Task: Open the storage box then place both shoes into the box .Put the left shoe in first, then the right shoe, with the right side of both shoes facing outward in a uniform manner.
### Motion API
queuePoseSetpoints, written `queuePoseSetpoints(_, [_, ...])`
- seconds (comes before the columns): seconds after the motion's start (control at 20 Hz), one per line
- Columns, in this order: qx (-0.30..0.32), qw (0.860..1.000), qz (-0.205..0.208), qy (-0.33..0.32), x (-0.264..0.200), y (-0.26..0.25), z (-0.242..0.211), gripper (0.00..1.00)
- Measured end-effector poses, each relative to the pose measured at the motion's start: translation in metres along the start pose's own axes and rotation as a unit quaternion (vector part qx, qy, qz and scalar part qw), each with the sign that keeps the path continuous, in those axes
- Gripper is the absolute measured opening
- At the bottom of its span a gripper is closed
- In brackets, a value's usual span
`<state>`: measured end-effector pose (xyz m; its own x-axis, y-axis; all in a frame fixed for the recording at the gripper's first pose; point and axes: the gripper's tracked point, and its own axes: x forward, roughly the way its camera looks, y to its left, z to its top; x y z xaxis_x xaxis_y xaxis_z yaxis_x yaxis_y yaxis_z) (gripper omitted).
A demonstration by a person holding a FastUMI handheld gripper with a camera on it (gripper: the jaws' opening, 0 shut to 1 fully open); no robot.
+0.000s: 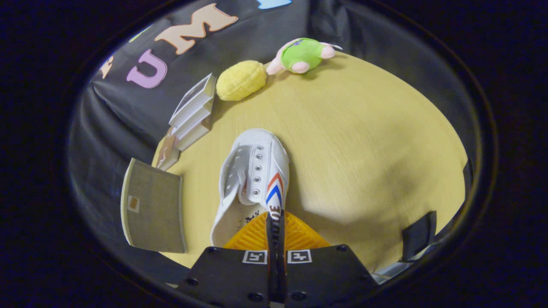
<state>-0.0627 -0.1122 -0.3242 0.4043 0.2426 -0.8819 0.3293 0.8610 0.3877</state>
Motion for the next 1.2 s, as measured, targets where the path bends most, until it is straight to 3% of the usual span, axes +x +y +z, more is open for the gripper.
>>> queuePoseSetpoints(0.5, [0.012,0.996,0.083,-0.01,-0.034,0.096,0.008,0.03])
queuePoseSetpoints(1.2, [-0.038,0.989,0.136,-0.038,-0.076,0.264,-0.007,0.03])
